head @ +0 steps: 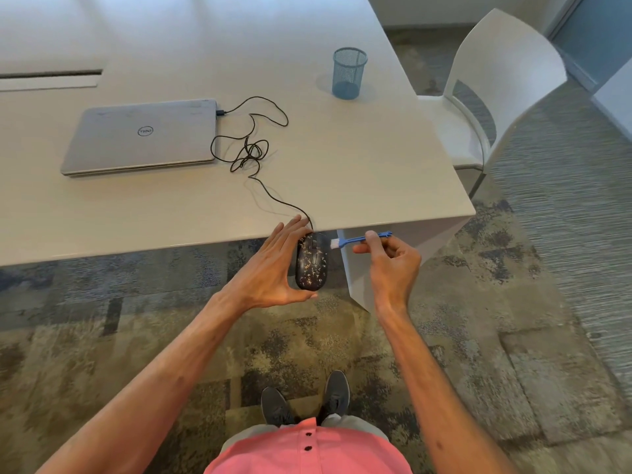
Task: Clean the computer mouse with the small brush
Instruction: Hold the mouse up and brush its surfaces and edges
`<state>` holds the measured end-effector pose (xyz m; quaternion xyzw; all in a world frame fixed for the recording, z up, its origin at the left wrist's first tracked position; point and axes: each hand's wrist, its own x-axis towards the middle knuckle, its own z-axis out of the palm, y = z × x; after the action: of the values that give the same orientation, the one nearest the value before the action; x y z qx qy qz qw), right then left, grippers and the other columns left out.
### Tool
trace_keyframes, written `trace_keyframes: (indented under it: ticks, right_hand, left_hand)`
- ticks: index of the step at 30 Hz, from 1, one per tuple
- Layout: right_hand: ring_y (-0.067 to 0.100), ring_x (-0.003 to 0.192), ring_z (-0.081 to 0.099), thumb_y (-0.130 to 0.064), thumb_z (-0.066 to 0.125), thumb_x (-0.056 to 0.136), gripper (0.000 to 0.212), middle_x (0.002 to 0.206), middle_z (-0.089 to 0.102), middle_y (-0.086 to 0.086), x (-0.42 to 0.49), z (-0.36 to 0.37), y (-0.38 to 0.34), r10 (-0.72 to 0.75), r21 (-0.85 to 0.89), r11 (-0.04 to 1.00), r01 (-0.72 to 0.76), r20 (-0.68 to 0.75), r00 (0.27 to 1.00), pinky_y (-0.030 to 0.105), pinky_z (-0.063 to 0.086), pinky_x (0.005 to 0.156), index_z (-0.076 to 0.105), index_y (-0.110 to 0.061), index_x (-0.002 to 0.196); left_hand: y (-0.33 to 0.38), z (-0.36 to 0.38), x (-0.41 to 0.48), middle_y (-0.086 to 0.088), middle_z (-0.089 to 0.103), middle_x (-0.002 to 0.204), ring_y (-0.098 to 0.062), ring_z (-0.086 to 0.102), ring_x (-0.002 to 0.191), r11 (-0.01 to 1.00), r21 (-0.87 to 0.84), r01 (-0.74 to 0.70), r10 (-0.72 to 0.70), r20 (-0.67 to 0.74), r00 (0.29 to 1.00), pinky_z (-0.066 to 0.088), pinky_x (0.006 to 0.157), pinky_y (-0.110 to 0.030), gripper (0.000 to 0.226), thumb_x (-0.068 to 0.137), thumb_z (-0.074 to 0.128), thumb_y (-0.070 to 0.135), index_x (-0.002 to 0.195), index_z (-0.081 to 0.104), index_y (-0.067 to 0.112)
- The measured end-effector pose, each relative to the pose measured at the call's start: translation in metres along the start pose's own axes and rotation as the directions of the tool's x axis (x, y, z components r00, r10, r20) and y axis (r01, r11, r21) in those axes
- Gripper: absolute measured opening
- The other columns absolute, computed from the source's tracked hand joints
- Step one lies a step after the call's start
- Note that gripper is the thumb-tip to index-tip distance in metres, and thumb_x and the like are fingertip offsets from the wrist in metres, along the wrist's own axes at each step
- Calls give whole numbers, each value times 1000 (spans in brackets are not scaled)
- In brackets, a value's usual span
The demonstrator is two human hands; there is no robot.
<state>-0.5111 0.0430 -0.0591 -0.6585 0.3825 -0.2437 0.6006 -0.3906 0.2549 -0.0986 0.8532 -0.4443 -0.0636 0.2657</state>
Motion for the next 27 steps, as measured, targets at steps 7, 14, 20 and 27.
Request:
trace_keyframes:
  ticks: [7, 14, 20, 27]
  right_hand:
    - [7, 55, 55, -39, 78, 102, 25, 76, 82, -6, -11, 14, -4, -57, 27, 998, 55, 84, 995, 34, 47, 62, 85, -25, 83]
    - [0, 60, 61, -38, 77, 103, 24, 75, 81, -9, -5, 3, 8, -35, -79, 996, 36, 12, 999, 28, 52, 68, 85, -22, 86]
    - [12, 55, 45, -32, 77, 103, 27, 80, 83, 3, -7, -6, 0, 5, 160, 987, -9, 26, 1000, 35, 42, 64, 85, -39, 78]
    - [6, 56, 52, -34, 78, 102, 24, 78, 82, -2, -14, 9, -2, -49, 84, 996, 41, 100, 994, 29, 45, 63, 85, -29, 80]
  left_hand:
    - [0, -6, 5, -4, 15, 190, -12, 0, 178, 1000, 4, 0, 0, -21, 1000, 0, 145, -38, 136, 79, 90, 79, 178, 22, 15]
    - [1, -6, 4, -4, 14, 191, -12, 0, 178, 1000, -7, 7, -7, -6, 1000, -1, 145, -38, 136, 79, 91, 79, 178, 22, 15]
    - [3, -6, 7, -5, 14, 190, -12, -1, 178, 1000, 3, 2, -2, -2, 1000, -4, 144, -37, 137, 80, 90, 79, 178, 22, 15]
    - [5, -6, 9, -4, 14, 191, -12, -2, 178, 1000, 2, -5, 5, -21, 1000, -3, 144, -36, 136, 80, 88, 82, 179, 21, 16]
